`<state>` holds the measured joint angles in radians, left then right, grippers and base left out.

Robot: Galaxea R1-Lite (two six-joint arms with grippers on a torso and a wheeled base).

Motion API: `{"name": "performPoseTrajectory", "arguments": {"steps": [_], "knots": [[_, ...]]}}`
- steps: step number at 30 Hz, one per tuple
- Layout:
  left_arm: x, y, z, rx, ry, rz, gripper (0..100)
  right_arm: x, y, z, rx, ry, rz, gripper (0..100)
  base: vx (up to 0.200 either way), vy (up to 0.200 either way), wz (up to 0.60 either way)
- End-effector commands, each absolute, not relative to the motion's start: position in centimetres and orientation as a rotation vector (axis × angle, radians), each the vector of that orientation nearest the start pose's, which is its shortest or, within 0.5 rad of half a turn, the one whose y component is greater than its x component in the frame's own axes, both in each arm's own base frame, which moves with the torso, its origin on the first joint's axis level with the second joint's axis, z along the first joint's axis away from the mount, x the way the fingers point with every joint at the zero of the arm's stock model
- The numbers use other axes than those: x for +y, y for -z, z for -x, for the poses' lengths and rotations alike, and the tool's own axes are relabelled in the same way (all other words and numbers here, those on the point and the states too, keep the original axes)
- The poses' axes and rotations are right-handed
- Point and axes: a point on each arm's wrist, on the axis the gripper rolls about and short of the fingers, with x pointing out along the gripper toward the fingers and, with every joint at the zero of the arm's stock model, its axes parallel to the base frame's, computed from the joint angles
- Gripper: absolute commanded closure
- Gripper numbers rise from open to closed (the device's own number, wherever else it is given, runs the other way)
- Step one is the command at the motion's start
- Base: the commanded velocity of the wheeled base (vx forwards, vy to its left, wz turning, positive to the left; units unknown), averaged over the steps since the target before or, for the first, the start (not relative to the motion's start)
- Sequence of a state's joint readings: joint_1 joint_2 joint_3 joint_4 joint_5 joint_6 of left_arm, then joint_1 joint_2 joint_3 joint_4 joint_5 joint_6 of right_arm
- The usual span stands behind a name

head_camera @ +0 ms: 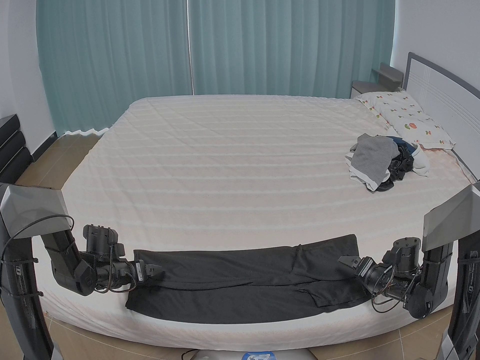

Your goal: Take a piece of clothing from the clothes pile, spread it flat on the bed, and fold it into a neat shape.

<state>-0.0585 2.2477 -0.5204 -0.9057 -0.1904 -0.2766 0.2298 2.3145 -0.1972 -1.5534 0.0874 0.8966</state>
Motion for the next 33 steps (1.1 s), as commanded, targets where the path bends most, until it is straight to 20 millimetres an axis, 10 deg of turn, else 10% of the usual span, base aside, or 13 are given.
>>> {"name": "performPoseTrajectory", "arguments": {"steps": [1, 16, 17, 33], "knots": [[-2.19, 3.71, -30.28, 0.883, 0.093, 0.304, 0, 6.2, 2.4, -25.59, 0.664, -0.034, -0.823, 0, 0.0, 0.0, 0.0], [-2.29, 4.58, -30.2, 0.89, 0.1, 0.307, 0, 6.44, 2.51, -25.56, 0.671, -0.041, -0.82, 0, 0.0, 0.0, 0.0], [-2.29, 4.58, -30.2, 0.89, 0.1, 0.307, 100, 6.44, 2.51, -25.56, 0.671, -0.041, -0.82, 0, 0.0, 0.0, 0.0], [-2.45, 3.76, -30.74, 0.808, 0.109, 0.306, 100, 6.38, 2.6, -25.38, 0.676, -0.031, -0.817, 0, 0.0, 0.0, 0.0]]}}
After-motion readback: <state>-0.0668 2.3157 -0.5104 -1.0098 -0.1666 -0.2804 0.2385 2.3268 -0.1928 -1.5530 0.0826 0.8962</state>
